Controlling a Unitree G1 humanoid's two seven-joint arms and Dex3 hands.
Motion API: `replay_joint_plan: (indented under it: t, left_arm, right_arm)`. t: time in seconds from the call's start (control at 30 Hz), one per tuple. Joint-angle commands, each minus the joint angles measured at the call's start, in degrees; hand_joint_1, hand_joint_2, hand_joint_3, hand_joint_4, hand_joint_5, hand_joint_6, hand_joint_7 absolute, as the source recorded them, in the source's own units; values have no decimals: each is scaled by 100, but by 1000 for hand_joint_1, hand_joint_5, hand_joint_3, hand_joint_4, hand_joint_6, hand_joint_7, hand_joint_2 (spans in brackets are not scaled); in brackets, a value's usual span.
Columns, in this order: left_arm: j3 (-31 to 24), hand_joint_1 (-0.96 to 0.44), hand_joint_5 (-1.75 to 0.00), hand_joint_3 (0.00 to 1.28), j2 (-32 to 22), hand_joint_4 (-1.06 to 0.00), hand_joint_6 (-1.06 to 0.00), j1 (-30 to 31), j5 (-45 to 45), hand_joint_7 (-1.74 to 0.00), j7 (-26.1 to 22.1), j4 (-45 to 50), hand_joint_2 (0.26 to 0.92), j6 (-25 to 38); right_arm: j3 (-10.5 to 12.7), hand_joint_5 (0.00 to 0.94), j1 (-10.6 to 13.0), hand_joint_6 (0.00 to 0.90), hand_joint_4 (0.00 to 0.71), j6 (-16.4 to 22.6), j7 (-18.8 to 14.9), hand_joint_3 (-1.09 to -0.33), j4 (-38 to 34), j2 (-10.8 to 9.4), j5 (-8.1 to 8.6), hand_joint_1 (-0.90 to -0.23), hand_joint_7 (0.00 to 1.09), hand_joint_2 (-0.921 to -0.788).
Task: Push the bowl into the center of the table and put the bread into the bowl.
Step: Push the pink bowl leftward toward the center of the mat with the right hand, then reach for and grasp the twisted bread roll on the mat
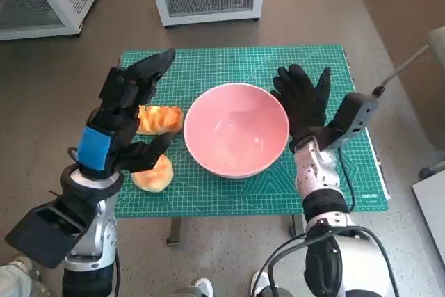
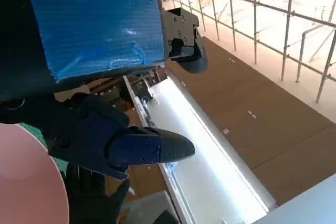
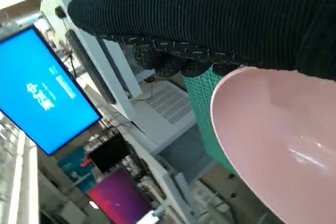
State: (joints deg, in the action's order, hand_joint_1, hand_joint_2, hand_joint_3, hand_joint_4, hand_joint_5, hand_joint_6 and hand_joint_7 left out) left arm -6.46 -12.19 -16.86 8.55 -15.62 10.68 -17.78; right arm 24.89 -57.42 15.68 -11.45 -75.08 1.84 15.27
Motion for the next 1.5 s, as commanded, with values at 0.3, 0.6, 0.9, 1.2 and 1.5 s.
replay_joint_plan:
  t: [0.3, 0.6, 0.9, 1.2, 1.5]
  left_arm:
    - [-137, -533, -74, 357, -113, -305, -142, -39, -127, -594, 80, -179, 921, -211]
    - [-253, -538, -29, 343, -255, -328, -183, -209, -114, -504, 67, -411, 921, -278]
    - [-262, -539, -5, 332, -617, -311, -167, -452, -533, -449, 68, -650, 921, -403]
    - [-181, -518, -2, 136, -1540, -106, -64, -659, -1257, -398, -259, -593, 909, 274]
    - [217, -234, -3, 8, -2331, -26, -74, -852, -2029, -293, -933, 148, 743, 2312]
  right_arm:
    - [-275, 3, 11, 189, 468, 1246, -842, -636, 485, 310, -108, -317, 544, -890]
    - [-466, 6, 540, 166, 485, 2177, -2143, -548, 1926, 361, 277, -361, 624, -916]
    - [-957, 13, 1582, 192, 509, 2000, -2617, -483, 4297, 310, 726, -381, 630, -919]
    - [-1295, 2, 2332, 172, 494, 1784, -2860, -465, 5662, 453, 1077, -392, 629, -921]
    - [-1406, 3, 2532, 172, 495, 1708, -2909, -453, 5988, 502, 1237, -405, 640, -921]
